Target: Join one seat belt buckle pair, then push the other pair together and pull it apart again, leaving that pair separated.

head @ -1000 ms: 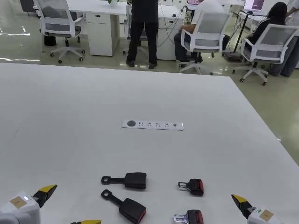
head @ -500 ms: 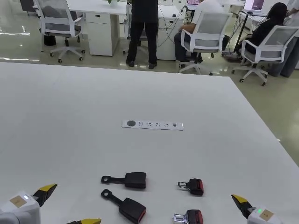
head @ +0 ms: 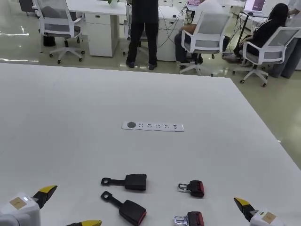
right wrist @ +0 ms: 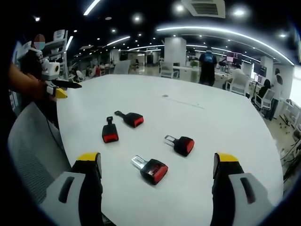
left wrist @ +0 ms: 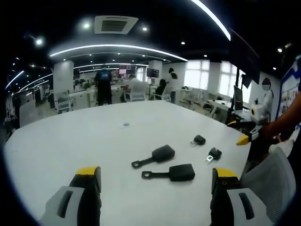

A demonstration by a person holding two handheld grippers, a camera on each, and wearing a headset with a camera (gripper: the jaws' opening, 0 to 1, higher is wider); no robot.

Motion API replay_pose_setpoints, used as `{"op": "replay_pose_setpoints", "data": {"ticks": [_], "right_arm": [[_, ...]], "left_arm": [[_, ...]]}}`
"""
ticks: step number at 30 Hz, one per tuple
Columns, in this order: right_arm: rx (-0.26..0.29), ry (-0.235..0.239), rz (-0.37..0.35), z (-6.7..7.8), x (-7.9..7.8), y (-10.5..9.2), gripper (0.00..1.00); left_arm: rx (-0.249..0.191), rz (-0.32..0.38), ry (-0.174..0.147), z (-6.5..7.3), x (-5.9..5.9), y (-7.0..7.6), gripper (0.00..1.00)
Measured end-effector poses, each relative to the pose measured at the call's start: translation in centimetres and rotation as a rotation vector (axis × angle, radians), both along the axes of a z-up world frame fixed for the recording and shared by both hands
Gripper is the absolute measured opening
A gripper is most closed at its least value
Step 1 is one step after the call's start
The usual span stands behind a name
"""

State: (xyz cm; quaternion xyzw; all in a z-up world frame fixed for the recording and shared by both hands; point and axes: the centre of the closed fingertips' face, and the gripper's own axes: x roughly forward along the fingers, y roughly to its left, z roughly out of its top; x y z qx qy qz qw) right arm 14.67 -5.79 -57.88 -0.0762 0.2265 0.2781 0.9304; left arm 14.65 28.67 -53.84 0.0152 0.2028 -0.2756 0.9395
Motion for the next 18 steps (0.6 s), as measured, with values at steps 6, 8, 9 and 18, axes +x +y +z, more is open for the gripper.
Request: {"op": "replay_pose_setpoints", "data": {"ticks": [6, 8, 9, 18], "right_arm": [[0.004, 0.001, -0.004, 0.22, -0.02, -0.22, 1.0], [0.003, 0.001, -0.006, 0.23, -0.05, -0.35, 1.0], [0.004, 0.003, -0.006, 0.24, -0.12, -0.37, 1.0], [0.004, 0.012, -0.007, -0.12, -0.2, -0.45, 0.99]], "left_arm": [[0.001, -0.007, 0.011, -0.15, -0.19, -0.07, 1.0], [0.006, -0.008, 0.009, -0.2, -0.16, -0.02, 1.0], [0.005, -0.008, 0.01, -0.25, -0.13, 0.02, 1.0], [0.011, -0.011, 0.011, -0.16, -0.35, -0.14, 1.0]]}}
